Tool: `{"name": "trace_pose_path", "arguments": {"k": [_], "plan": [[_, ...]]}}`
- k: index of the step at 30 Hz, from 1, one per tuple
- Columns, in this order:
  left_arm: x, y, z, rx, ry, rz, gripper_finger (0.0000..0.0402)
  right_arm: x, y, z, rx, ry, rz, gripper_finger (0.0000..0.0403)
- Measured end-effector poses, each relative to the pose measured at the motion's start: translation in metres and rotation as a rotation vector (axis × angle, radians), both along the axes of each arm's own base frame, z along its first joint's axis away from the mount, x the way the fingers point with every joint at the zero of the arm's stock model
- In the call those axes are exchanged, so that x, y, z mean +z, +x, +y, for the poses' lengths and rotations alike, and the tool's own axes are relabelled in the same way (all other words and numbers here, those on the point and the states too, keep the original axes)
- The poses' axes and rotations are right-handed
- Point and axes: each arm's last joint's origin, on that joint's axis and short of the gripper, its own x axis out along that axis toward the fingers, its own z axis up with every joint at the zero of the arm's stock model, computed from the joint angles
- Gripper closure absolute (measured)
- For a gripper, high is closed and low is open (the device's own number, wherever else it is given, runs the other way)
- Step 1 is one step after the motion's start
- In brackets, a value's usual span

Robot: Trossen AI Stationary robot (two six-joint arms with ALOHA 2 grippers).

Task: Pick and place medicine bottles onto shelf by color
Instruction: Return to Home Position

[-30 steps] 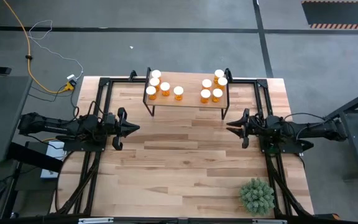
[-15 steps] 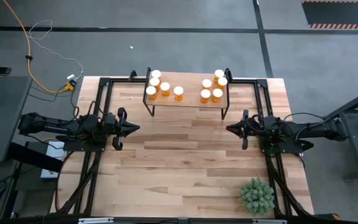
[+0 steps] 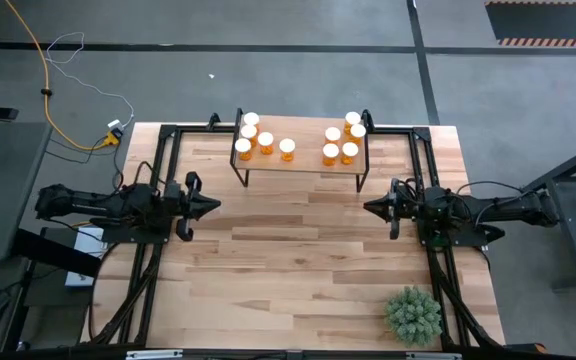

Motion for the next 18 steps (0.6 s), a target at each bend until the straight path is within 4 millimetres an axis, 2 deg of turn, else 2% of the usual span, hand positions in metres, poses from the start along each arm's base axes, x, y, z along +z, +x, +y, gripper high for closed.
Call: {"name": "trace_pose_path", "arguments": {"k": [5,10,18], "plan": [[0.009,-0.012,0.0,0.0,0.004,-0.115,0.0398,0.0,0.0,0.0,-0.008,0.048,-0.007,0.0375],[0.017,-0.014,0.0,0.007,0.025,-0.198,0.0398,0.0,0.0,0.0,-0.01,0.048,-0.006,0.0375],[0.015,-0.014,0.0,0.037,0.052,-0.171,0.0398,0.0,0.0,0.0,-0.01,0.047,-0.006,0.0375]]}}
